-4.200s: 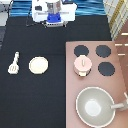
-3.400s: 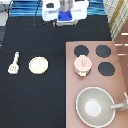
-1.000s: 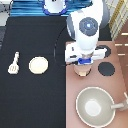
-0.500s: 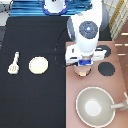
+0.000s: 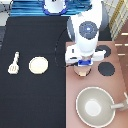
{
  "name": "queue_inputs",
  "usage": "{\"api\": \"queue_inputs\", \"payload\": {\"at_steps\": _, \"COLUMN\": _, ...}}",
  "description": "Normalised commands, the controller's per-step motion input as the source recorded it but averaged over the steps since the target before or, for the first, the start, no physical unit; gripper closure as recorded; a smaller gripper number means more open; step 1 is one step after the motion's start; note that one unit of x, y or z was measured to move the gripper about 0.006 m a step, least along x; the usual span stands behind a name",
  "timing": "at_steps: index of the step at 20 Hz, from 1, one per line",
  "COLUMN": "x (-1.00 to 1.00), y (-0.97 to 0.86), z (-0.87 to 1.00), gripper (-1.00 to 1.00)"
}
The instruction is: Take the lid off the pot, put the pot on the plate, and use the tool to push the pot to the front of the table.
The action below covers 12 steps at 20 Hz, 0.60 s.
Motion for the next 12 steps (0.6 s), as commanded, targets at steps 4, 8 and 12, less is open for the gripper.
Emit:
{"api": "queue_inputs", "payload": {"at_steps": 4, "x": 0.11, "y": 0.07, "z": 0.11, "gripper": 1.00}}
{"api": "queue_inputs", "payload": {"at_steps": 8, "x": -0.11, "y": 0.04, "z": 0.82, "gripper": 1.00}}
{"api": "queue_inputs", "payload": {"at_steps": 12, "x": -0.75, "y": -0.01, "z": 0.83, "gripper": 1.00}}
